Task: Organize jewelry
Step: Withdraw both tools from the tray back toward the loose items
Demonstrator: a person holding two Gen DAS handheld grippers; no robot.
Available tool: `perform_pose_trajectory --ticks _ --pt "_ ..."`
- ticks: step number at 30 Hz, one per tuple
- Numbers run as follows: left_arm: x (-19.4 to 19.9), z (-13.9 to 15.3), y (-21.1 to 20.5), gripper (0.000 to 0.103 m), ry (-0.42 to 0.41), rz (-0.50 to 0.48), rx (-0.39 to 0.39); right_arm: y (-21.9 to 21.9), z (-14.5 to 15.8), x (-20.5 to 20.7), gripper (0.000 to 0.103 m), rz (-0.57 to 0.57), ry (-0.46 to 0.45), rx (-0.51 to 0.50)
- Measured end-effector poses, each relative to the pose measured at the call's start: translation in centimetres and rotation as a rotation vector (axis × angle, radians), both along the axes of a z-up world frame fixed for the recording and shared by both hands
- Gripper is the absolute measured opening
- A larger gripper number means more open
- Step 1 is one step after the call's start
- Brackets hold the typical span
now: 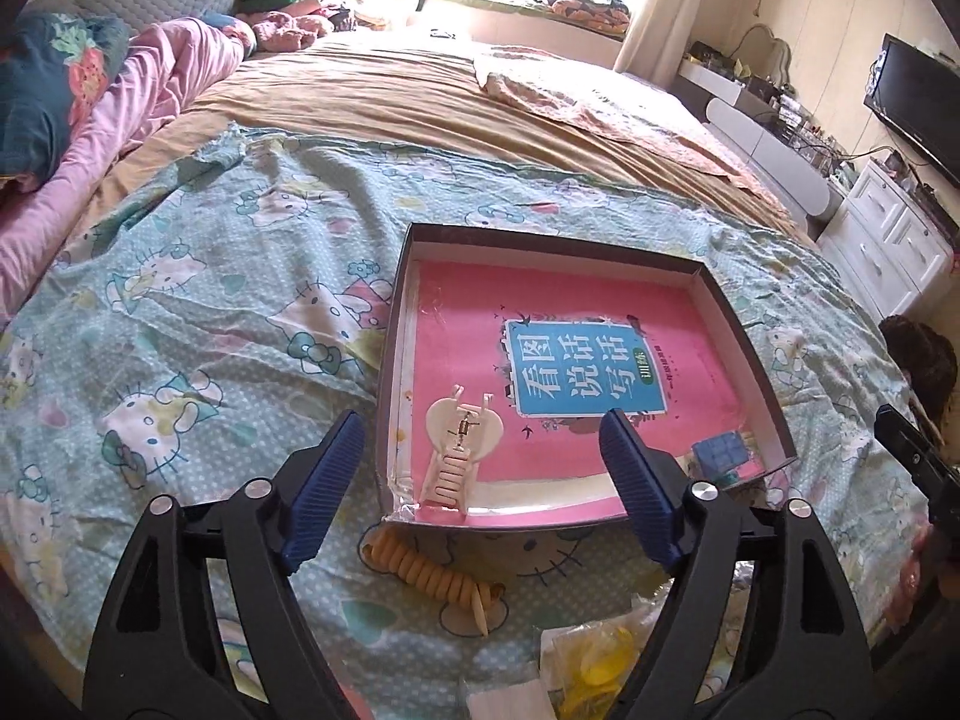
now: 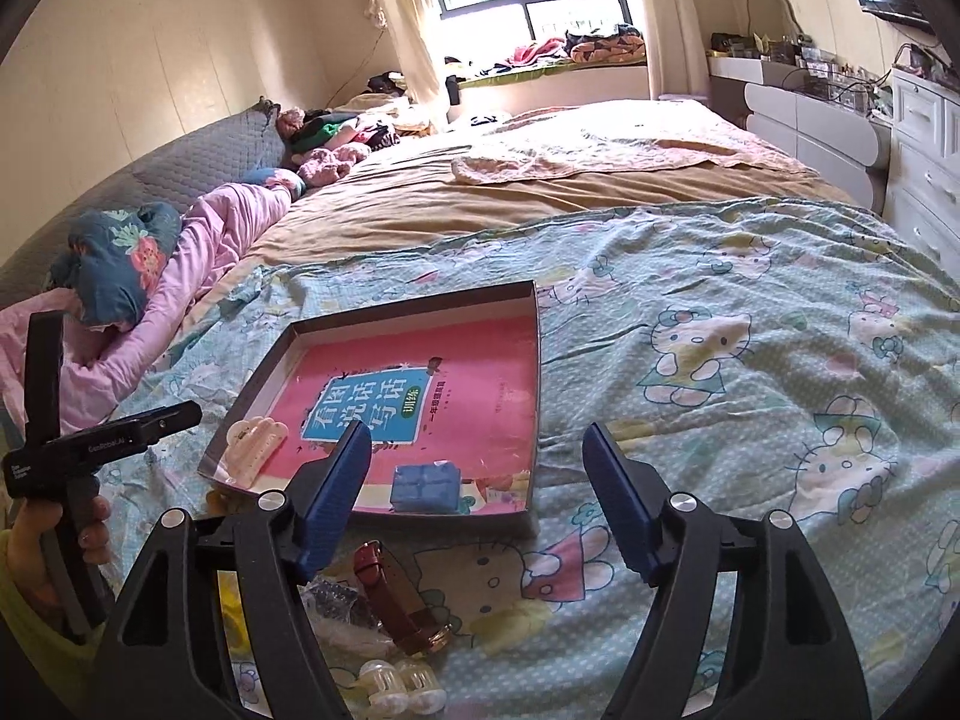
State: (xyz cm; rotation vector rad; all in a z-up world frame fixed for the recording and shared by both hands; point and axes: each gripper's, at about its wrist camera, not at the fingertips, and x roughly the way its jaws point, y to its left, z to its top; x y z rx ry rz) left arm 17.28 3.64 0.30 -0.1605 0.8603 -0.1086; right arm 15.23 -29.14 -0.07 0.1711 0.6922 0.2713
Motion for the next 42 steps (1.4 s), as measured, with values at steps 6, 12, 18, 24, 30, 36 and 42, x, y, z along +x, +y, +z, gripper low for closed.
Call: perform_pose_trajectory --ticks 6,12,18,24,30,36,42 --pt "-2.6 2.0 0.2 0.089 -0.045 0.003 -0.007 0.5 1.4 -2.2 0.072 0.037 -0.037 -0.023" --pt "-4.9 2.5 0.0 0.092 -0.055 -0.005 -0.008 1.6 2.0 -4.3 0.076 0.072 -0.062 -0.053" --pt "-7.0 2.2 0.1 0.093 -0.054 0.001 -0.011 2.2 2.0 -5.8 0.077 0.098 -0.061 -0.065" --pt "-8.6 1.8 0.0 0.093 -0.049 0.002 -0.012 2.7 1.4 -7.3 0.081 0.113 -0.047 -0.068" --pt "-9.8 1.5 -0.3 0.093 -0.047 -0.007 -0.001 3.4 0.5 -8.3 0.081 0.134 -0.026 -0.084" --pt "-10.6 0.5 -0.2 0.093 -0.027 -0.006 0.006 4.2 -0.4 -9.1 0.081 0.154 -0.010 -0.111" --pt "-11.4 -0.7 -0.3 0.093 -0.003 -0.011 0.013 4.7 -1.1 -9.6 0.081 0.171 0.008 -0.120"
